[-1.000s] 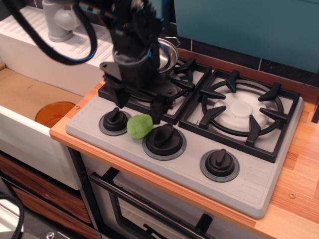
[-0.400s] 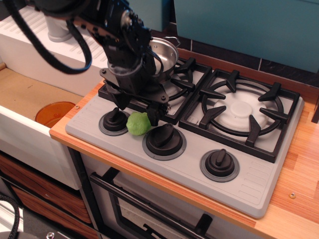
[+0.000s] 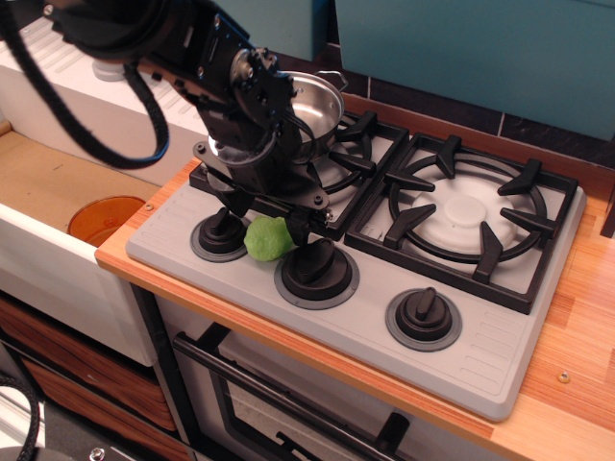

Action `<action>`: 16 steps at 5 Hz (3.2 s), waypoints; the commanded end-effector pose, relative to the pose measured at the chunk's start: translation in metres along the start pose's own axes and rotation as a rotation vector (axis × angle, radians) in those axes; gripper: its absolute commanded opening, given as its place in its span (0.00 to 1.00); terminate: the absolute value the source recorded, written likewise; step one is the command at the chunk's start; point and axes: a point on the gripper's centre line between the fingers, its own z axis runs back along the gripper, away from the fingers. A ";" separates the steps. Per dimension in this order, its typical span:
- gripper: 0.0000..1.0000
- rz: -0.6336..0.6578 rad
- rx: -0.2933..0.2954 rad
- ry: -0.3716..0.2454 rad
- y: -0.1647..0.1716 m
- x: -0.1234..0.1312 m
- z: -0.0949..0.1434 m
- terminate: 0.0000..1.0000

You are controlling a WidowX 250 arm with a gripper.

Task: Put cauliflower in pot or pan an put pot or pan on stove

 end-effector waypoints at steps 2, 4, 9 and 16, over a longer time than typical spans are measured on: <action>0.00 0.036 0.022 0.037 -0.015 -0.016 0.007 0.00; 0.00 0.036 0.029 0.052 -0.018 -0.008 0.010 0.00; 0.00 -0.050 0.007 0.215 0.033 0.079 0.072 0.00; 1.00 -0.057 -0.028 0.223 0.038 0.101 0.063 0.00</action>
